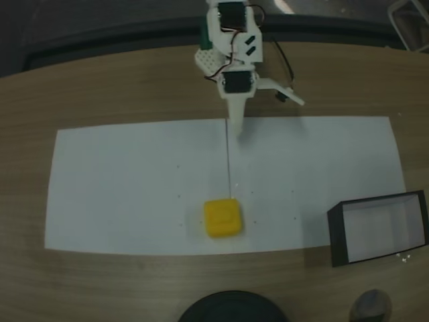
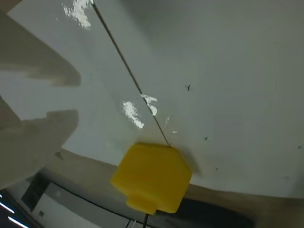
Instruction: Grab a yellow square and put it in the box.
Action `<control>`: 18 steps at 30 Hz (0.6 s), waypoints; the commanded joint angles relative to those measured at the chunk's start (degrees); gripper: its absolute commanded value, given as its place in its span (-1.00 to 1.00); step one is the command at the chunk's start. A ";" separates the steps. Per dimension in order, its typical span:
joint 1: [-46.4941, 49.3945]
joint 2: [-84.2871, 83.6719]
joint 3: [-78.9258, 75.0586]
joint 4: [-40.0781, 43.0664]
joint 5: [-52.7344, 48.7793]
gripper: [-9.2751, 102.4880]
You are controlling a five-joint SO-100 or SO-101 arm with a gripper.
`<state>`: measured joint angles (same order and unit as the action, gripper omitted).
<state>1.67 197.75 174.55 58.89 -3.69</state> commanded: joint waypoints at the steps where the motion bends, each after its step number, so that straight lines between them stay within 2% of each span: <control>1: 1.76 1.32 -6.50 -7.82 -1.41 -0.51; 4: 3.96 1.23 -13.80 -8.96 1.58 -0.37; 9: 3.60 -4.22 -27.86 -8.70 2.55 -0.36; 13: 1.58 -21.01 -38.94 -8.44 2.46 -0.36; 18: -1.32 -50.27 -57.83 -0.26 2.99 -0.35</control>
<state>0.79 164.44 126.74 55.99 -1.41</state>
